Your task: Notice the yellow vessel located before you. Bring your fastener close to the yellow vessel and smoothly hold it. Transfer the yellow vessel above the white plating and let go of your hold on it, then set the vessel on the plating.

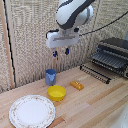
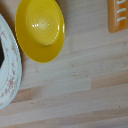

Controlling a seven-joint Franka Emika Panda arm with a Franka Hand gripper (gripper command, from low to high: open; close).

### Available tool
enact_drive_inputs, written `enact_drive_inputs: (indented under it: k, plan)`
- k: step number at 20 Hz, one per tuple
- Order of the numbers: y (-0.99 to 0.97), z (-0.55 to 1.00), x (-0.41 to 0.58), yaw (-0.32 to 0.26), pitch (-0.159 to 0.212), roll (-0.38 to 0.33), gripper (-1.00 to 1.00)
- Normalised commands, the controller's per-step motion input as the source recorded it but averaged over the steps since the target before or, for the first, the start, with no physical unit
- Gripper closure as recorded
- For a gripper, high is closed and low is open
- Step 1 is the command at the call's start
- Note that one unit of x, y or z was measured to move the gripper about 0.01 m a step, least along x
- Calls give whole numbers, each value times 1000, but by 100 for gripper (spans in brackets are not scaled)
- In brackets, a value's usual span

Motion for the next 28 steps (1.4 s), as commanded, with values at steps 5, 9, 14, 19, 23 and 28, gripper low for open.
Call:
enact_drive_inputs:
  k: [5, 9, 14, 19, 23, 28]
  plan:
    - [91, -539, -32, 0, 106, -67, -100]
    - [46, -575, -60, 0, 81, -70, -100]
    - [18, -538, -20, 0, 70, -36, -100]
    - [144, -569, -86, 7, 60, -58, -100]
    - [205, -479, -348, 38, 55, -64, -100]
    - [70, -514, -290, 49, 41, -45, -100]
